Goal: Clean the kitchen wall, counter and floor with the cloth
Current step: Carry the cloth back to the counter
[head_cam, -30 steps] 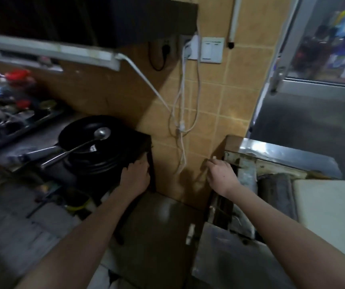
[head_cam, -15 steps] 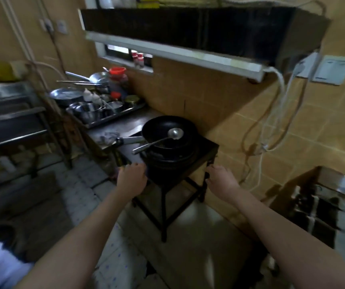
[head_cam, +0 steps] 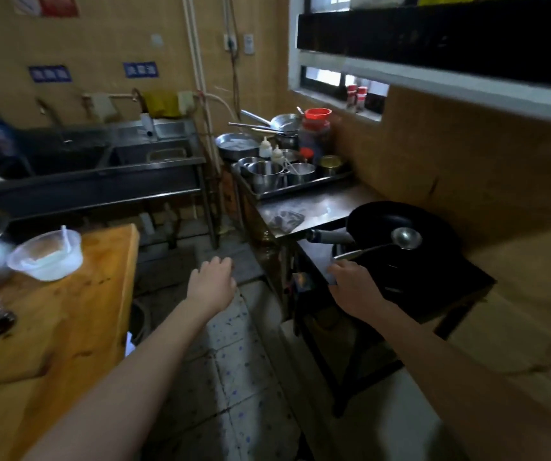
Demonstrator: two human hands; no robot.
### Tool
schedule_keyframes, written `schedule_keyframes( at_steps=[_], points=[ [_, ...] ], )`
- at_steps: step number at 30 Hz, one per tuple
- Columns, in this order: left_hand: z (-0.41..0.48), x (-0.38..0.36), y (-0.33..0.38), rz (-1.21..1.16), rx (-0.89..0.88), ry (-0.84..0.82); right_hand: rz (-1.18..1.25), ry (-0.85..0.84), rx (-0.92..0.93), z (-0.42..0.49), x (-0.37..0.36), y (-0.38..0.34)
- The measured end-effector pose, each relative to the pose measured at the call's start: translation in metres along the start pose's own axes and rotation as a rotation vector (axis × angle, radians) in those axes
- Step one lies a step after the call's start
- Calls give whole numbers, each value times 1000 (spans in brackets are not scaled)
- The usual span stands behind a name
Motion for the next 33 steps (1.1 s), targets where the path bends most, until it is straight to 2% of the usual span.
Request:
schedule_keyframes(
  at_steps=[11,20,28,33],
  points=[
    [100,13,-65,-50,174,56,107,-5,142,167,-36,-33],
    [171,0,-111,-92,243,83,98,-96,234,251,-74,-57],
    [268,-17,-153,-93,225,22,83,-137,140,333,-102,-61],
    [345,-28,-173,-54,144,-17,120,-152,-20,382,-125,-60]
  ],
)
Point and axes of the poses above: each hand's wrist, its own z-axis towards the middle knuckle, its own x-axis out of the back of the hand, y = z × x, the point moved 2 cm from there along z, towards the middle knuckle, and after that the axes turned 11 degrees about -z, right-handed, at the moved point
